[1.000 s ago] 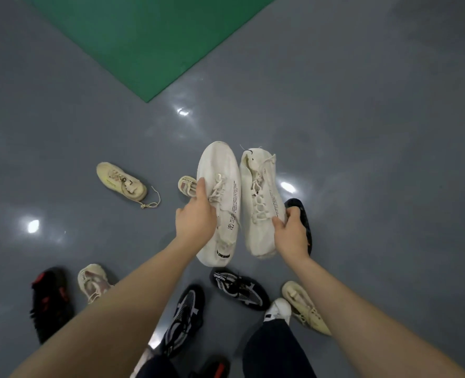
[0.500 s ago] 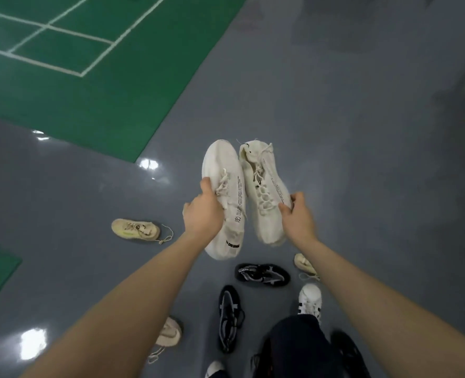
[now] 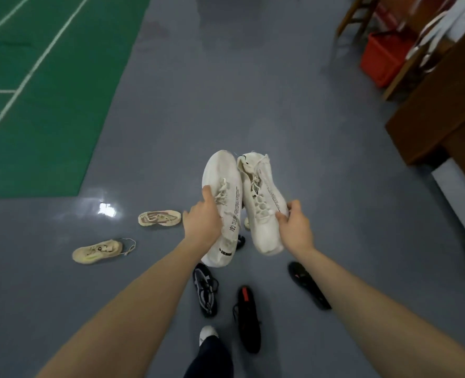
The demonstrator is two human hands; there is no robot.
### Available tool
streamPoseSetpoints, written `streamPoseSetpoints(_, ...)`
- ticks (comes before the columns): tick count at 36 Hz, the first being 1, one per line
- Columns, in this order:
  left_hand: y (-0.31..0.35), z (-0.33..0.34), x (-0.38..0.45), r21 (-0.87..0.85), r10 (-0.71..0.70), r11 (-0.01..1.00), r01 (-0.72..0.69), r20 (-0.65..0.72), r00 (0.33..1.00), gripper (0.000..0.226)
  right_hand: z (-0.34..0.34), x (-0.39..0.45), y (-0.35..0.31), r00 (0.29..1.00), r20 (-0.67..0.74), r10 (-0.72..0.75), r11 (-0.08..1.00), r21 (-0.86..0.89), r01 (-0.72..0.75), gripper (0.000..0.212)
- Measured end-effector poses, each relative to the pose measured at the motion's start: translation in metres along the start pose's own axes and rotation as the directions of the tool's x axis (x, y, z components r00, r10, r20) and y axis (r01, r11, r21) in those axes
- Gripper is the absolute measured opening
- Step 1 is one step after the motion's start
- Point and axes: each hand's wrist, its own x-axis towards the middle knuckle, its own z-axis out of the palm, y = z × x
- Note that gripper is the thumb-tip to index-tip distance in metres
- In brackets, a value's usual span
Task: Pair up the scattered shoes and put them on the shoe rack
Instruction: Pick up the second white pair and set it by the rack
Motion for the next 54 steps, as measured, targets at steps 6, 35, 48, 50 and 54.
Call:
streamPoseSetpoints(6, 0.089, 0.031, -0.041, 0.088, 0.136, 0.987, -0.137, 0.022, 0.991, 0.049, -0.079, -0.023, 0.074, 0.997, -0.069, 0.045, 0.999, 0.023, -0.043, 0.021)
streamPoseSetpoints(35, 0.59, 0.223, -0.274, -0.072, 0.742, 0.584, -0.809, 0.45, 0.496, 0.044, -0.421, -0.165, 0.474, 0.482, -0.474, 0.737, 0.672, 0.593, -0.444, 0.022)
streamPoseSetpoints(48, 0.743, 0.281, -0.357, -0.084, 0.822, 0.308, -0.948, 0.525, 0.221, 0.046, -0.508, -0.21, 0.563, 0.149, -0.394, 0.907, 0.421, 0.844, -0.333, 0.023)
streamPoseSetpoints(50, 0.763, 0.287, -0.377, -0.092, 0.836, 0.264, -0.96, 0.518, 0.181, 0.047, -0.523, -0.222, 0.578, 0.104, -0.389, 0.915, 0.401, 0.856, -0.325, 0.022)
streamPoseSetpoints(54, 0.8, 0.305, -0.423, -0.112, 0.842, 0.213, -0.971, 0.526, 0.124, 0.052, -0.55, -0.247, 0.616, 0.043, -0.413, 0.91, 0.402, 0.851, -0.338, 0.023)
